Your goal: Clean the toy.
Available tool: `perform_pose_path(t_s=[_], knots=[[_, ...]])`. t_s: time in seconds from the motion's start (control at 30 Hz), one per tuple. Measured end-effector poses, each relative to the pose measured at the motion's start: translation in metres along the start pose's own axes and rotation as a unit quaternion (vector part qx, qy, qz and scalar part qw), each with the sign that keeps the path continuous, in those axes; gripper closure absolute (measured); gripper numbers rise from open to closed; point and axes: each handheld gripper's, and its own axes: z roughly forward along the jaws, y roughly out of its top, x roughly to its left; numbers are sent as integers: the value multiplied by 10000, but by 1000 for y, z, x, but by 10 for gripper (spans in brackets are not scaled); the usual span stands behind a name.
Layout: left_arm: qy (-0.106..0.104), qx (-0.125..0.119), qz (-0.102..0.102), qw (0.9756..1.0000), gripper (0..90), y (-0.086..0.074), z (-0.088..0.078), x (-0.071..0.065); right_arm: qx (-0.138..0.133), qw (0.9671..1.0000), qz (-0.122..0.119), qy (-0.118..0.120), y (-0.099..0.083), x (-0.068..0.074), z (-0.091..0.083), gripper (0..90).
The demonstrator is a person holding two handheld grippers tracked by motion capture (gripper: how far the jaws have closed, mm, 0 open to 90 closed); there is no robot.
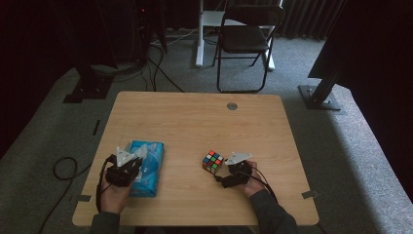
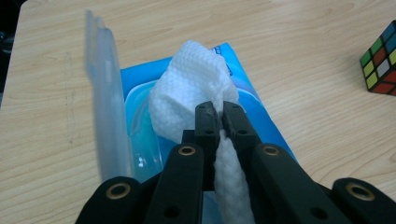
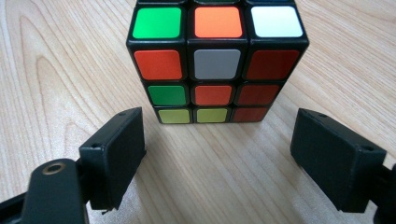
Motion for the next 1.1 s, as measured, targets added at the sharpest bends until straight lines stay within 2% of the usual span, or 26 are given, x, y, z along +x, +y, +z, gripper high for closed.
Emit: perform_pose_path(t_s=[0.33,0.8,1.1], knots=[[-136,-154,-105,9997,864,6,-7,4,0,10000,5,-1,0,0,0,176],[-177,-300,-39,9994,868,18,-13,4,-1,10000,7,-1,0,0,0,176],[-306,-487,-17,9983,870,36,-17,4,-3,10000,1,0,0,0,0,176]])
